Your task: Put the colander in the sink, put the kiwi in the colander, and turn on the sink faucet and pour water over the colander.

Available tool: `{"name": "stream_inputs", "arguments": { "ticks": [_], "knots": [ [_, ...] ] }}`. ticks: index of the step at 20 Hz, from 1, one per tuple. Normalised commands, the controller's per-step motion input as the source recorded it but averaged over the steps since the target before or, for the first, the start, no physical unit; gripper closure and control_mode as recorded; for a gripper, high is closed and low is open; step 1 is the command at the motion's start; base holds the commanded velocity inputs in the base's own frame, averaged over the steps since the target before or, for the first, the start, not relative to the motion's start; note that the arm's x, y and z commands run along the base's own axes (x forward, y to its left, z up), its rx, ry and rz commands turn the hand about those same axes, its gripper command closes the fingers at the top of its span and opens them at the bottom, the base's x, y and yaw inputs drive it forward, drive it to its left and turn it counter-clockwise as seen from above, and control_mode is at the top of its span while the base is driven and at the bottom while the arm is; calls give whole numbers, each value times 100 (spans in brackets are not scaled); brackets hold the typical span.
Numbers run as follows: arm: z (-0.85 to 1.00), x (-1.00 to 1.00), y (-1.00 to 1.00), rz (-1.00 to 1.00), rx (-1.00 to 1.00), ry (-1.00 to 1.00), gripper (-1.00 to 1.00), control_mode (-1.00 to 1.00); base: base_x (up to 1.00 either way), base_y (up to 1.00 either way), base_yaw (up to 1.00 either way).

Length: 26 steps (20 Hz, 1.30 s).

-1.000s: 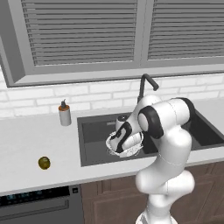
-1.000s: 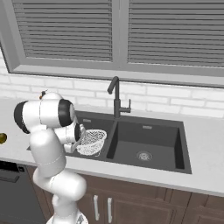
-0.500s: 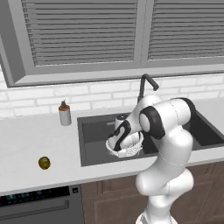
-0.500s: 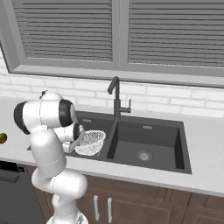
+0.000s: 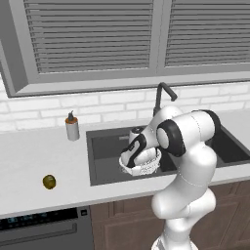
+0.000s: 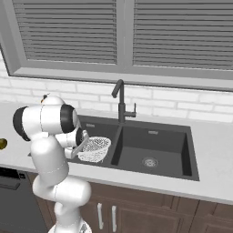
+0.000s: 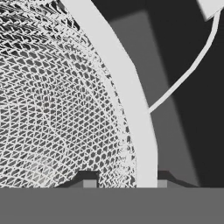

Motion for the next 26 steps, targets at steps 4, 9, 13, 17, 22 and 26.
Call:
{"name": "stream_inputs", "arguments": {
  "ticks": [4, 9, 13, 17, 22, 26],
  "knots": [
    [0, -22, 0, -2, 3, 5, 100, -100, 0, 0, 0],
    [0, -9, 0, -1, 0, 4, 100, -100, 0, 0, 0],
    [0, 0, 0, 0, 0, 0, -100, -100, 0, 0, 0],
    [0, 0, 0, 0, 0, 0, -100, -100, 0, 0, 0],
    [15, 0, 0, 2, 0, -2, -100, -100, 0, 0, 0],
    [85, -1, 1, 0, 0, -8, -100, -100, 0, 0, 0]
  ]
}}
